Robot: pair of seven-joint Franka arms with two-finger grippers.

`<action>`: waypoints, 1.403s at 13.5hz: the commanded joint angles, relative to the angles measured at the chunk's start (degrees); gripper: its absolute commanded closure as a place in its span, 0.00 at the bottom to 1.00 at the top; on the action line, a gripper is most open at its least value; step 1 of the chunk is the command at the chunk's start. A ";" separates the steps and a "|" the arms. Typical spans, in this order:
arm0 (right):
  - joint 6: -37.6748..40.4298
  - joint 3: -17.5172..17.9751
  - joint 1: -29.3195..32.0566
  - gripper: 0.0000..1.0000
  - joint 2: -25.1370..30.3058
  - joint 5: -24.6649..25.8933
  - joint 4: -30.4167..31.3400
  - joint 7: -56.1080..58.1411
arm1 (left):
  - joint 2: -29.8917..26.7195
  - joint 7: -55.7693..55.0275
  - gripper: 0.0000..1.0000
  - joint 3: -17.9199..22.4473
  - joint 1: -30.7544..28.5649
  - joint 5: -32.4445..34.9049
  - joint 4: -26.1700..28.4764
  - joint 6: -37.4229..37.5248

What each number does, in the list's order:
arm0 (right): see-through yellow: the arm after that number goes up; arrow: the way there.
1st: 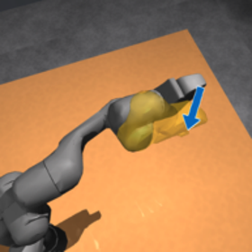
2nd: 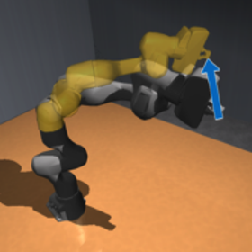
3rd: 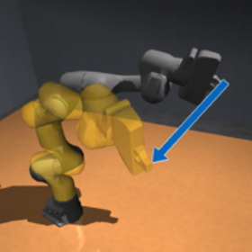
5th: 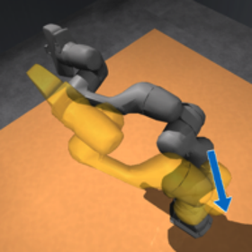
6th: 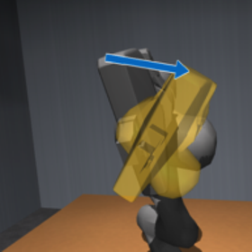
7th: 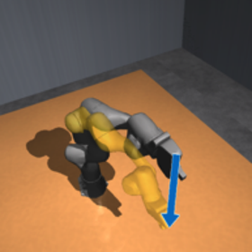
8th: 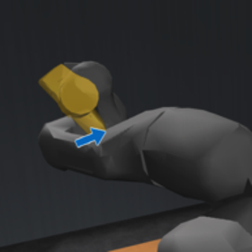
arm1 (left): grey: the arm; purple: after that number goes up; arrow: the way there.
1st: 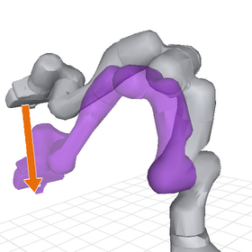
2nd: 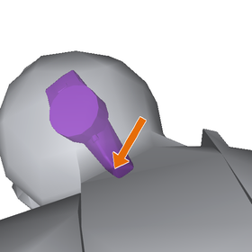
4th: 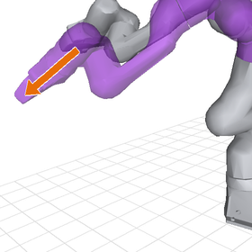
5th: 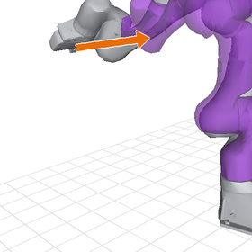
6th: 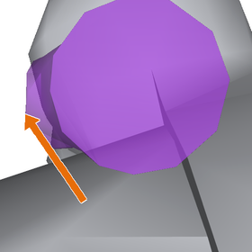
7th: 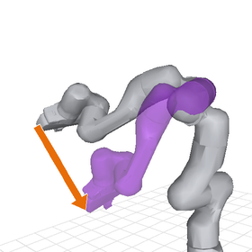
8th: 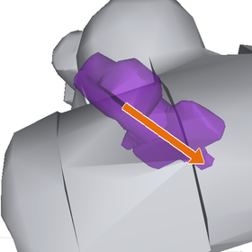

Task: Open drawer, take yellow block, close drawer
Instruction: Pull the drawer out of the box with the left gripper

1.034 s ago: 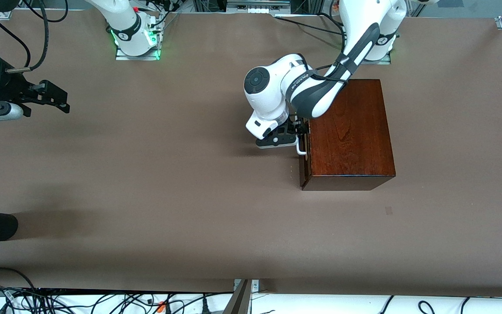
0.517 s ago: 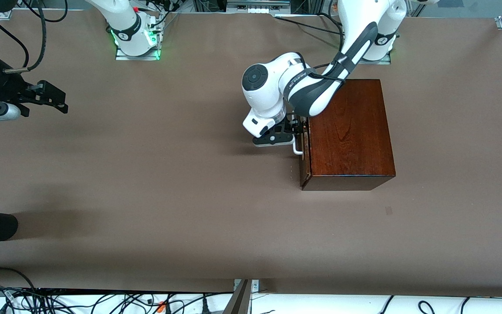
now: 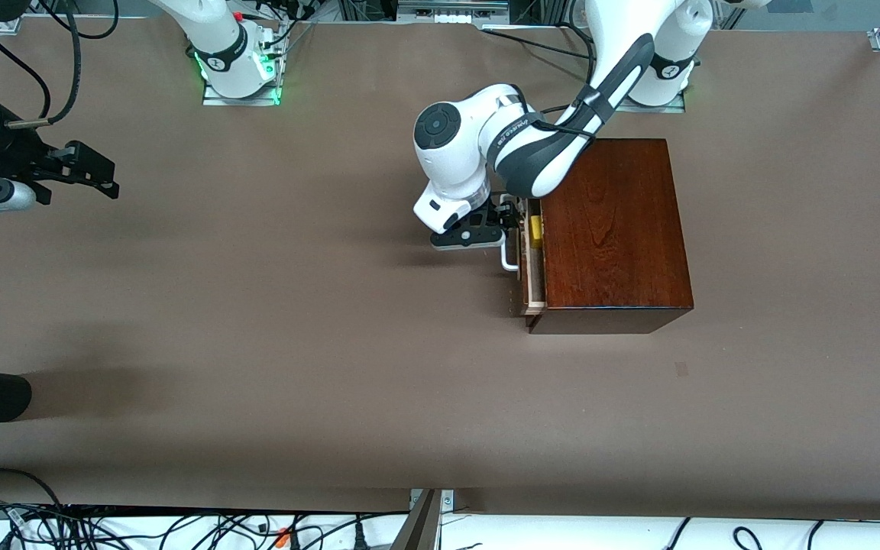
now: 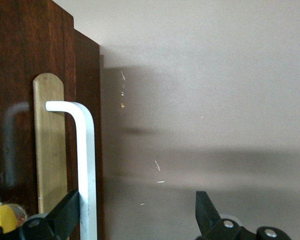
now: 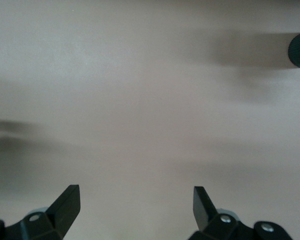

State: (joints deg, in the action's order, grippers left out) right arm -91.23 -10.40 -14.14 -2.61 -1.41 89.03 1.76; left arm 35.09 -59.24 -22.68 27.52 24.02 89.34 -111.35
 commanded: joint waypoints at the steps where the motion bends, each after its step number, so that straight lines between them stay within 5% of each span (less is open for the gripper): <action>1: 0.61 0.21 0.52 0.00 -0.47 -0.08 -1.14 -0.61 | 2.79 -1.67 0.00 -0.26 1.31 -1.61 -3.73 -0.10; 19: 0.61 0.21 0.52 0.00 -0.47 -0.08 -1.14 -0.61 | 6.92 -2.29 0.00 -0.26 4.74 -5.74 -11.37 -2.29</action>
State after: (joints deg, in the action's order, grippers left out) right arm -91.23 -10.45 -14.14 -2.61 -1.41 89.03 1.76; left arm 38.96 -60.45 -22.28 29.94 21.30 82.87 -111.25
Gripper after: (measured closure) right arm 0.000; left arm 0.000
